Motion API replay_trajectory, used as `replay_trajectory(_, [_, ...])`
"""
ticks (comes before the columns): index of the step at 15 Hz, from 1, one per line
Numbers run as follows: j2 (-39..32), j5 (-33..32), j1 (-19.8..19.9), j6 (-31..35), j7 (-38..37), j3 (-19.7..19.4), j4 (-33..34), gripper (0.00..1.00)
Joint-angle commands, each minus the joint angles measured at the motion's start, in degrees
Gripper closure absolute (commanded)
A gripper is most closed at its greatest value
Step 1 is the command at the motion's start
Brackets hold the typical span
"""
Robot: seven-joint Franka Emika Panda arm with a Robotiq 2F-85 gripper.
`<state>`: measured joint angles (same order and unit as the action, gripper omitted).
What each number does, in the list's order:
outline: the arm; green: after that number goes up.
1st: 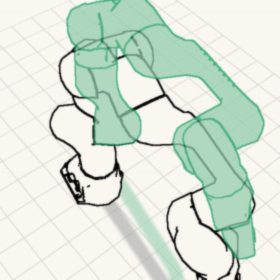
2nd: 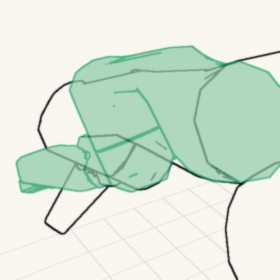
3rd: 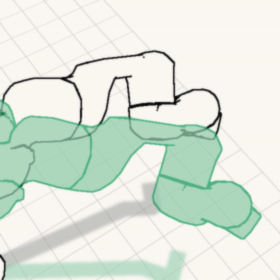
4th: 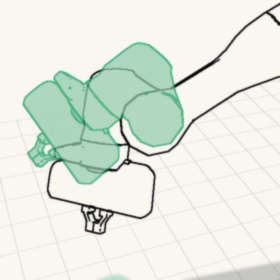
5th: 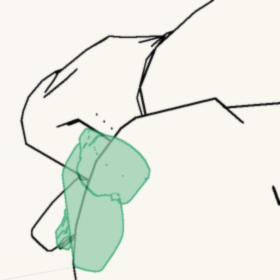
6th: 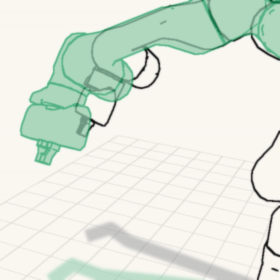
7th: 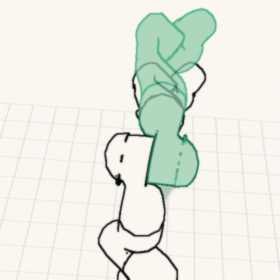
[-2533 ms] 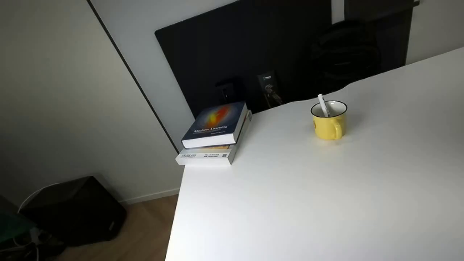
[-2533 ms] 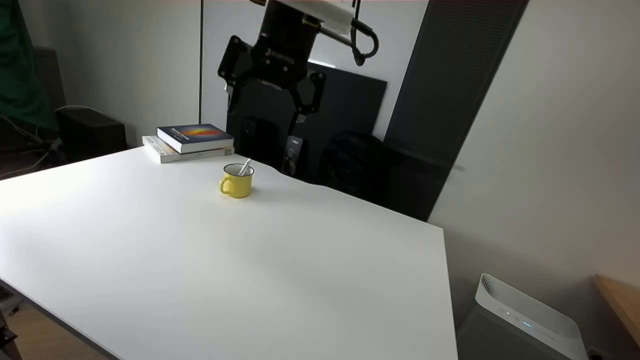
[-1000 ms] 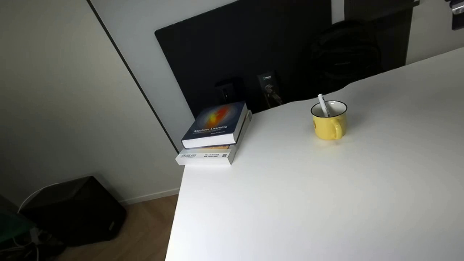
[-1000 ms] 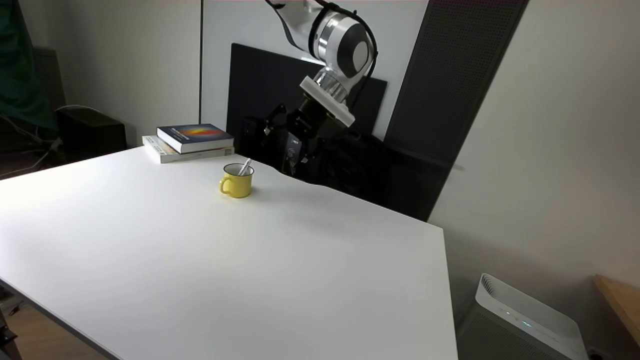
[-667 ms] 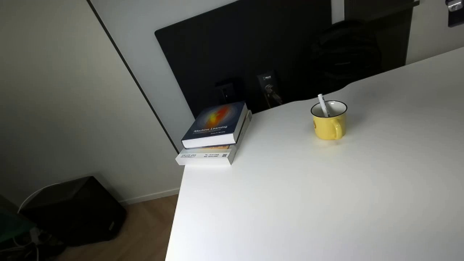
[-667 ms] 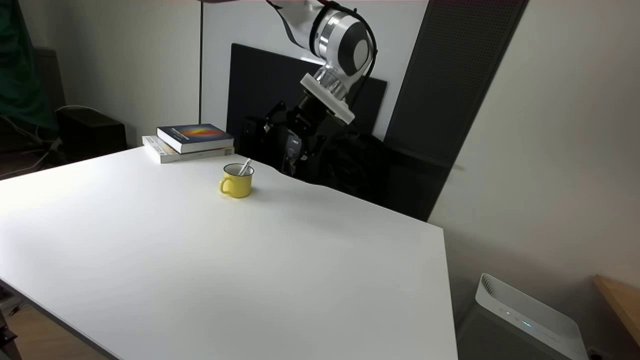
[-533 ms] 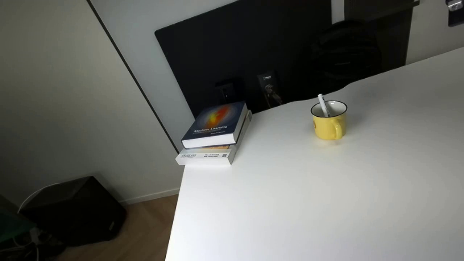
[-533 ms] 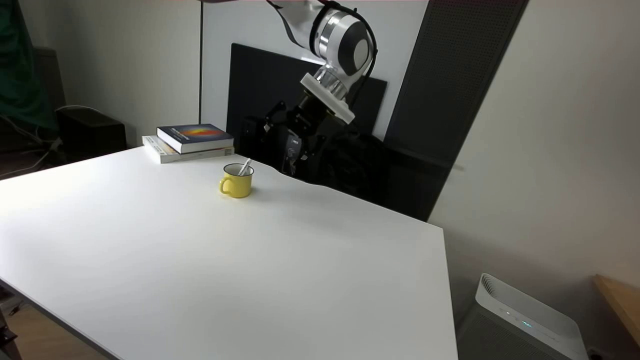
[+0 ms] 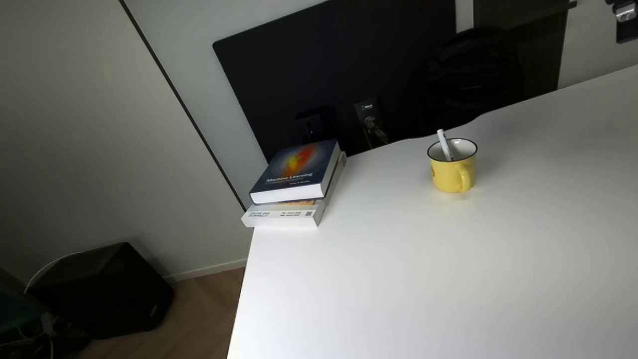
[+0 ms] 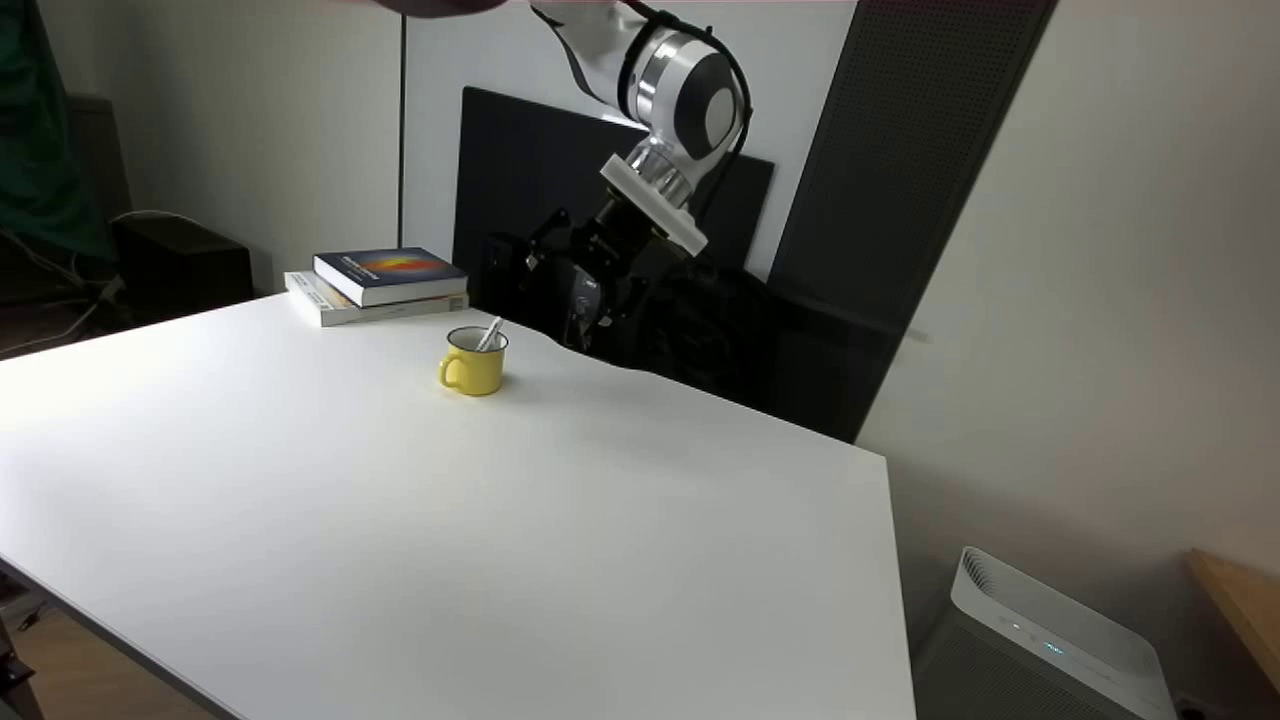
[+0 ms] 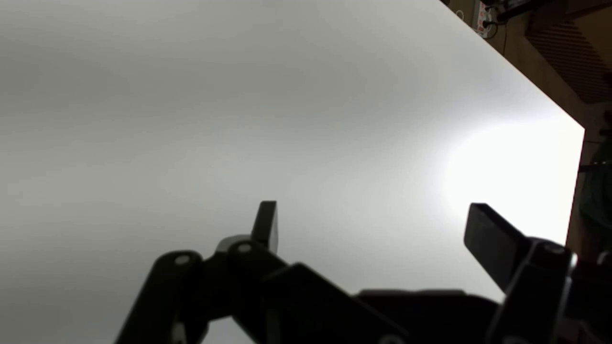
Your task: Take the marker out of the mug, put it on the table, then put it back in the mug
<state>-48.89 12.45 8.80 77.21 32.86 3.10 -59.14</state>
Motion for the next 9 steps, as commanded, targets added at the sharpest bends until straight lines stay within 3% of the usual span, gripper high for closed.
replay_trajectory(1, [-7.58, -0.98, 0.34, -4.29, 0.63, 1.75, 8.15, 0.00])
replay_trajectory(5, [-15.10, -1.56, -1.04, -6.43, 1.24, 3.12, 14.69, 0.00])
replay_trajectory(9, [-20.32, -3.22, -3.91, -2.73, 1.92, 3.88, 20.50, 0.00])
